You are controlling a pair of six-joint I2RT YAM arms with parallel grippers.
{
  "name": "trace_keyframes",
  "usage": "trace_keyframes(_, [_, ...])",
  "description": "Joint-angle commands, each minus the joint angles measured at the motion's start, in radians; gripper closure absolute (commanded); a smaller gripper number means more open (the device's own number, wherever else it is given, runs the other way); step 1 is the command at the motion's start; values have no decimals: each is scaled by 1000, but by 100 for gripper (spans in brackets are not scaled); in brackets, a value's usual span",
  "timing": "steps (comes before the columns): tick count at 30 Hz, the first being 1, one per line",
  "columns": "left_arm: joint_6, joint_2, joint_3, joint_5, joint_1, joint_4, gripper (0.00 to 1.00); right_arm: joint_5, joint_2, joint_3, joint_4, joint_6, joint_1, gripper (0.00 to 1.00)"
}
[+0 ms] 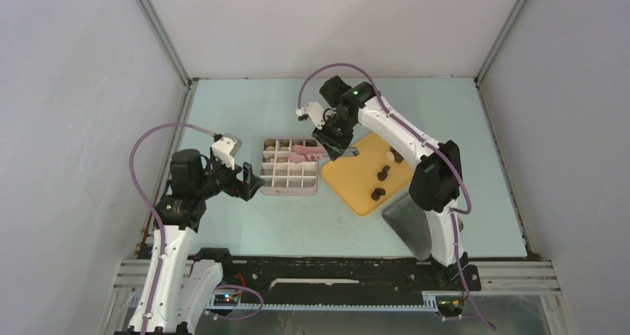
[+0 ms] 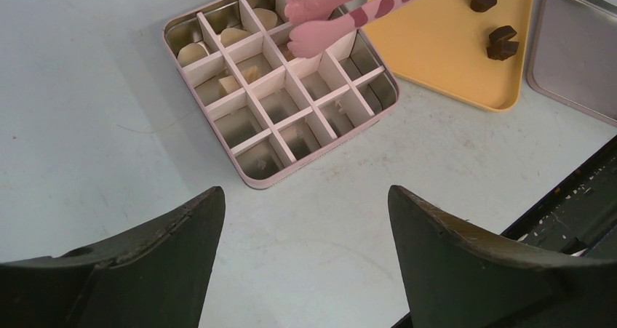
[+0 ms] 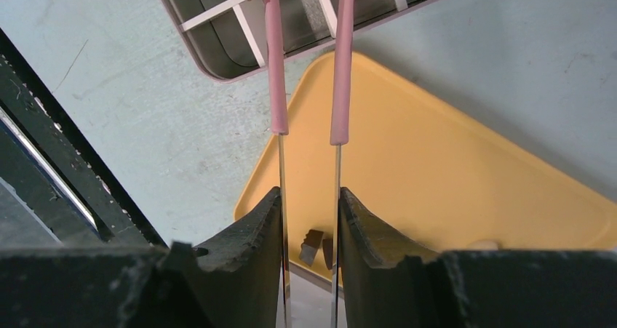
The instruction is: Pack the chocolate
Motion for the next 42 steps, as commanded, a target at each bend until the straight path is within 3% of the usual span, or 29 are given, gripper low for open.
trace_keyframes(1, [-4,-1,-18,23,10,21,14,-6,-129,14,14,14,-28,67])
trace_keyframes(6, [-4,1,-17,26,10,21,14,24,-252,-104,28,7,-91,67])
trace_keyframes(18, [-4,22,-12,26,10,18,14,210,-532,-634,133,18,-383,70])
trace_keyframes(25, [-3,29,-12,30,10,19,14,193,-556,-669,143,22,-502,69])
trace_keyframes(42, [-3,23,-17,24,10,21,14,201,-475,-667,179,32,-517,68])
